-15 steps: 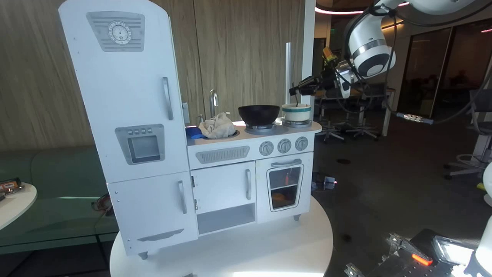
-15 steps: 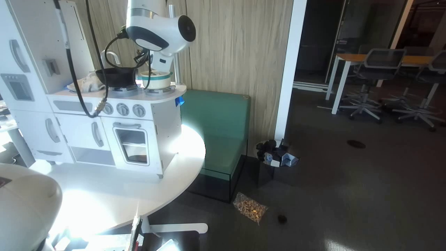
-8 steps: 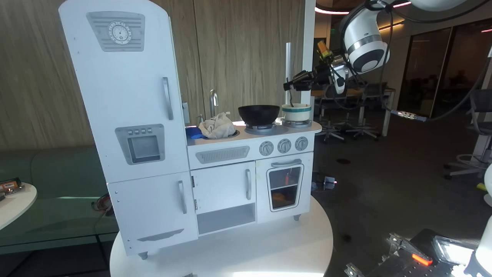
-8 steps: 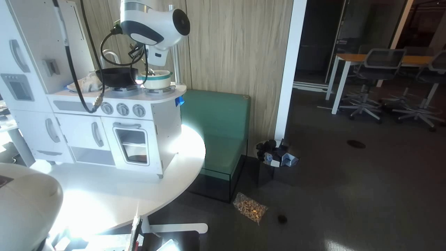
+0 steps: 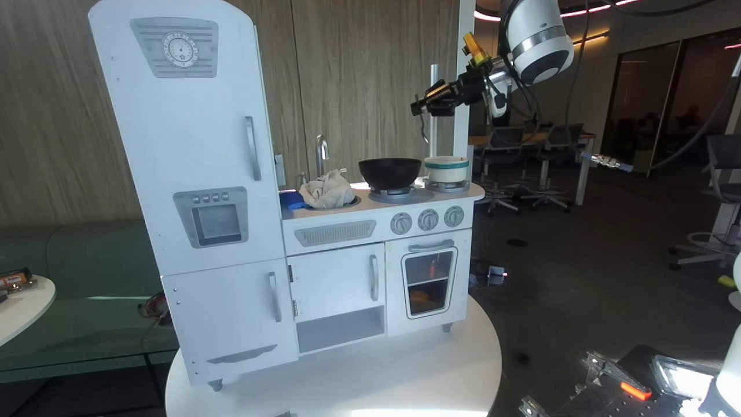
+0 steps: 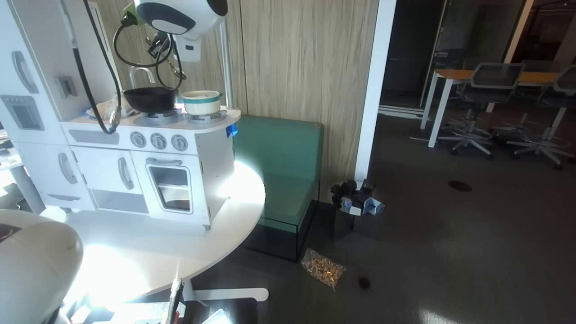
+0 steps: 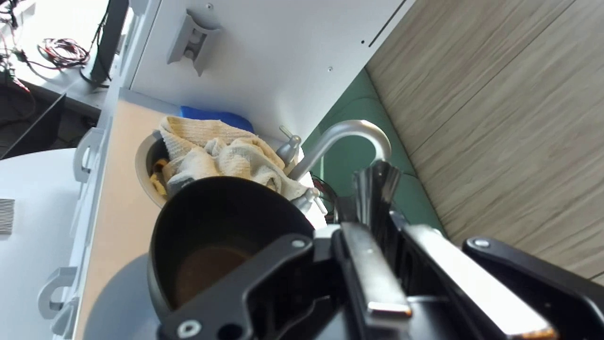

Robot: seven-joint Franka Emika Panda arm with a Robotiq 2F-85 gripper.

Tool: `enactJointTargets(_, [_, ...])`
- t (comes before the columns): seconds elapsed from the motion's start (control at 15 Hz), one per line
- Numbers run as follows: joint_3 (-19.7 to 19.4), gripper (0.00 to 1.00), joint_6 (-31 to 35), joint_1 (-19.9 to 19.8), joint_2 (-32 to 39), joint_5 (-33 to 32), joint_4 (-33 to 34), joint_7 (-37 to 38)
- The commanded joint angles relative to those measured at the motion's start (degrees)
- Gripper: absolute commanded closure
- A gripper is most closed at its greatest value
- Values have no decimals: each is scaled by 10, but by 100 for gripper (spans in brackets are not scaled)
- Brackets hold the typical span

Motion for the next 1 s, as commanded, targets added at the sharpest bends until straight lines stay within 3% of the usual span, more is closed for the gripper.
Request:
enactJointTargets(0.0, [30,92,-1,25,1,-71,39,20])
enactJointTargets(0.27, [59,92,-59,55,19,-145,79,16])
enactJointTargets(0.53, [65,92,-159,75,54,-136,139,-22])
enactJointTargets(0.93, [69,92,-281,82,187,-149,250,-9])
